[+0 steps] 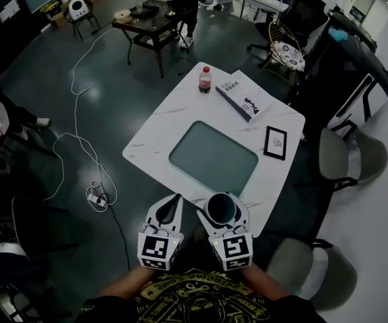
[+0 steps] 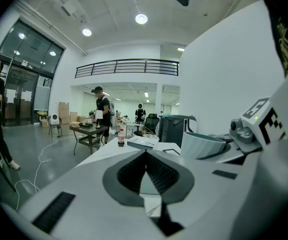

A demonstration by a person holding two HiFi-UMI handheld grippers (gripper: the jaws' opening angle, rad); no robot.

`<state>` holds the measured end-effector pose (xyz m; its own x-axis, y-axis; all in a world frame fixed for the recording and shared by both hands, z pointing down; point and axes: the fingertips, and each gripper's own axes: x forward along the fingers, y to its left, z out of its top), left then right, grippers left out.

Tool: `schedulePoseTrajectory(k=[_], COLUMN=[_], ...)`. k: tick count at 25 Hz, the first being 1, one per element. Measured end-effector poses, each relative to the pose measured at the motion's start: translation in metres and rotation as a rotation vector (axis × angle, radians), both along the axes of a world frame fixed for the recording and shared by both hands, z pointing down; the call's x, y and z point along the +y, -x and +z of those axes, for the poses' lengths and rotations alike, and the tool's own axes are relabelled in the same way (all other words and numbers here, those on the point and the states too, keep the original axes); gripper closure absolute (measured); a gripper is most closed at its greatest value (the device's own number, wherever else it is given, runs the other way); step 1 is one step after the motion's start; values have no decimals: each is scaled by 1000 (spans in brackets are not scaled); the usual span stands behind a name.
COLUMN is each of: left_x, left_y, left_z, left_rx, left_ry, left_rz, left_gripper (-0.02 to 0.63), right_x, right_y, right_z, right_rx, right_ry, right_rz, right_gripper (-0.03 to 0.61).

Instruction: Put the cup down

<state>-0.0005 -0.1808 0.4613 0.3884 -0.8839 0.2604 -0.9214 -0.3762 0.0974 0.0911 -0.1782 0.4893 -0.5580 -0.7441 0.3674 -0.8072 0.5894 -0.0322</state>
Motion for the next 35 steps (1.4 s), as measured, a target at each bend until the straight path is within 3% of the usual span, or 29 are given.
schedulePoseTrajectory(k=[16, 28, 35], left_x=[-42, -88, -115], left_y=[-38, -46, -46], left_z=[15, 36, 66], left_rx=[-32, -60, -86], left_ry=[10, 16, 67], left_rz=[-34, 52, 100], left_gripper=[604, 604, 604], right_x=[-55, -90, -116], right_y=[-38, -39, -38], right_z=[8, 32, 49], right_rx=[-14, -10, 0], right_ry=[-19, -20, -17], right_rz=[-8, 72, 126], right_gripper=[202, 202, 202])
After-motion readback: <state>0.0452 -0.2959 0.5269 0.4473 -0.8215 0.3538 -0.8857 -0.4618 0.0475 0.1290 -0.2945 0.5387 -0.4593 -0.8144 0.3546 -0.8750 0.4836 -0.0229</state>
